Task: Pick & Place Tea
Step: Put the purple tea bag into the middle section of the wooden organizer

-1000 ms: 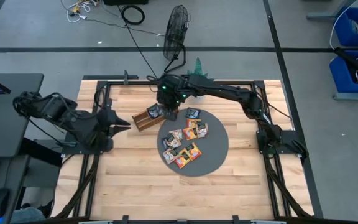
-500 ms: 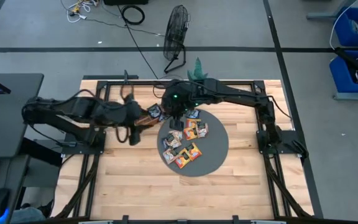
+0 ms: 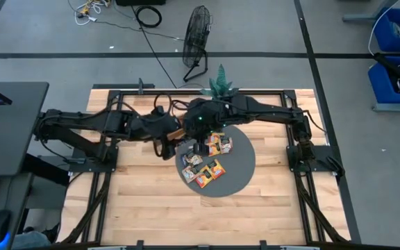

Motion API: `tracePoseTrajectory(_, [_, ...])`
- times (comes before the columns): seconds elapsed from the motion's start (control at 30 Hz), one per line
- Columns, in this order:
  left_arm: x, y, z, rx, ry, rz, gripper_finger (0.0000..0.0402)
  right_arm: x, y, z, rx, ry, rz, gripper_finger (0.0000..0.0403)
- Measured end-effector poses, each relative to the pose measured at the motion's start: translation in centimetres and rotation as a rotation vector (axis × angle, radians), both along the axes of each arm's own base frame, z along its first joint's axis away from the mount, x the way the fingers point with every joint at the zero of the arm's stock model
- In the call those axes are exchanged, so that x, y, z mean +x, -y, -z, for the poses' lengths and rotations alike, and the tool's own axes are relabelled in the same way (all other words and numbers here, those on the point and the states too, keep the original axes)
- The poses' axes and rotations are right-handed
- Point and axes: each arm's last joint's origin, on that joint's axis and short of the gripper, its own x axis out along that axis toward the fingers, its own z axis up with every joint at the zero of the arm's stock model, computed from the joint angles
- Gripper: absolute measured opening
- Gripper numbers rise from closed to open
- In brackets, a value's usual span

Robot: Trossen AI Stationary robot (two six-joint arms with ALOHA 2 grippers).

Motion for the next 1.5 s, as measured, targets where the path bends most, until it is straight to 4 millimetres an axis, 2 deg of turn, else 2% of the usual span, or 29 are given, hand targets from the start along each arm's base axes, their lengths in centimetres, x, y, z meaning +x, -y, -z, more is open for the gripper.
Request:
tracePoseTrajectory(0.13, [0.5, 0.0, -0.2, -0.004, 0.045, 0.001, 0.0281, 0.0, -0.1, 0.0, -0.015, 0.005, 0.008, 0.0])
tracePoseTrajectory(0.23, [0.5, 0.0, -0.3, -0.006, 0.058, 0.001, 0.0262, 0.0, -0.1, 0.0, -0.016, -0.006, 0.009, 0.0])
tracePoseTrajectory(0.57, [0.5, 0.1, -0.2, -0.036, 0.045, 0.032, 0.0133, 0.0, 0.0, 0.0, -0.027, -0.002, 0.014, 0.0])
tracePoseTrajectory(0.93, [0.4, 0.1, 0.0, -0.037, 0.019, 0.053, 0.0014, 0.0, 0.0, 0.1, -0.029, -0.002, 0.014, 0.0])
tracePoseTrajectory(1.0, [0.4, 0.1, 0.0, -0.03, 0.016, 0.056, 0.0007, 0.0, 0.0, 0.1, -0.039, -0.003, 0.003, 0.0002])
tracePoseTrajectory(1.1, [0.4, 0.1, 0.0, -0.025, 0.013, 0.061, 0.0004, -0.1, 0.0, 0.1, -0.045, -0.015, -0.003, 0.0024])
tracePoseTrajectory(1.27, [0.3, 0.0, 0.1, -0.011, -0.007, 0.046, 0.0003, -1.9, 0.1, -0.6, -0.074, -0.08, -0.02, 0.0098])
tracePoseTrajectory(1.5, [-0.3, -0.3, 0.1, 0.068, -0.032, -0.048, 0.0002, -6.2, 0.4, -3.5, -0.078, -0.114, 0.123, 0.02])
